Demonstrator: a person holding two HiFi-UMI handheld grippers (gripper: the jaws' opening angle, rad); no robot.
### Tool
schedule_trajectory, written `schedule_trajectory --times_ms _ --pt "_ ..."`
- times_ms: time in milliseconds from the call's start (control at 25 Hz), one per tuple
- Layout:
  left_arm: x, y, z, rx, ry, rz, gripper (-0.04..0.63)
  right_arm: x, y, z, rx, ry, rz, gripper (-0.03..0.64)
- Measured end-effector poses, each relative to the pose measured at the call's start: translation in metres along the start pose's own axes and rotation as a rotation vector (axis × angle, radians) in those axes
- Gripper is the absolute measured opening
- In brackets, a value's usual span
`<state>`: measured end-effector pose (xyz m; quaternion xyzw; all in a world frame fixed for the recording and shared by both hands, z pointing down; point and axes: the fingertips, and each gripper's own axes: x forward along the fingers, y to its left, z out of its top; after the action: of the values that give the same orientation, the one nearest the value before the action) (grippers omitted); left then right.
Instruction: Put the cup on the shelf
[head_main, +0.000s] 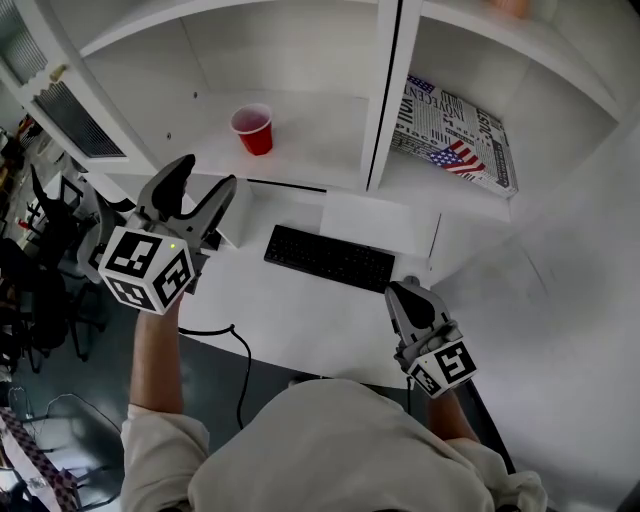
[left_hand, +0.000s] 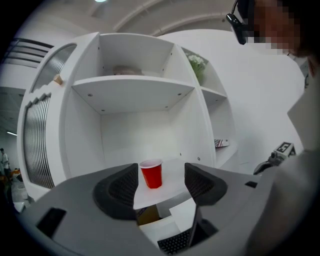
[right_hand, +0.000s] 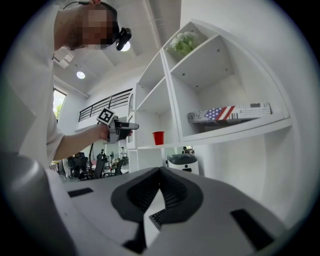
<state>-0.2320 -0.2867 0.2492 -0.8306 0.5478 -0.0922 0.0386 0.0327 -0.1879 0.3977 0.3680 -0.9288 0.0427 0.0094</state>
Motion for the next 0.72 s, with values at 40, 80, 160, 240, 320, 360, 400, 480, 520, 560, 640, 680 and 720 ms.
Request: schedule_trajectory --times_ms 40,80,160,240,320,360,400,480,520,560,640,680,720 --pt "-0.008 -0.002 -0.001 0.000 -0.001 -0.005 0.286 0.003 0.004 0.002 -0.005 -0.001 0.010 0.005" --pt "-0.015 -0.005 -0.003 0.000 -0.003 -0.009 0.274 0.006 0.009 0.004 -0.011 -0.003 0.020 0.005" --pt "-0.031 -0.009 -0.006 -0.003 -0.006 -0.016 0.245 0.010 0.018 0.009 -0.022 -0.008 0.039 0.005" --pt "-0.045 -0.011 -0.008 -0.012 -0.008 -0.015 0.208 0.015 0.027 0.013 -0.033 -0.011 0.056 0.005" --pt "-0.058 -0.013 -0.011 -0.025 -0.007 -0.010 0.191 0.019 0.036 0.017 -0.044 -0.014 0.072 0.005" --pt "-0.064 -0.013 -0.013 -0.031 -0.007 -0.007 0.183 0.021 0.040 0.019 -0.049 -0.016 0.079 0.005" --pt "-0.070 -0.013 -0.017 -0.036 -0.007 -0.004 0.174 0.022 0.044 0.021 -0.055 -0.018 0.086 0.005" --pt "-0.081 -0.013 -0.025 -0.045 -0.005 0.001 0.155 0.025 0.052 0.025 -0.065 -0.024 0.098 0.005" --pt "-0.086 -0.013 -0.029 -0.049 -0.004 0.004 0.147 0.026 0.055 0.026 -0.070 -0.026 0.103 0.005" --pt "-0.091 -0.013 -0.034 -0.054 -0.003 0.007 0.136 0.027 0.059 0.027 -0.074 -0.027 0.107 0.005" --pt "-0.100 -0.014 -0.042 -0.069 0.000 0.010 0.119 0.028 0.064 0.029 -0.083 -0.028 0.112 0.005" --pt "-0.104 -0.015 -0.045 -0.078 0.003 0.010 0.115 0.028 0.067 0.030 -0.086 -0.028 0.115 0.005" --pt "-0.108 -0.016 -0.048 -0.086 0.004 0.011 0.112 0.028 0.070 0.031 -0.090 -0.028 0.117 0.005"
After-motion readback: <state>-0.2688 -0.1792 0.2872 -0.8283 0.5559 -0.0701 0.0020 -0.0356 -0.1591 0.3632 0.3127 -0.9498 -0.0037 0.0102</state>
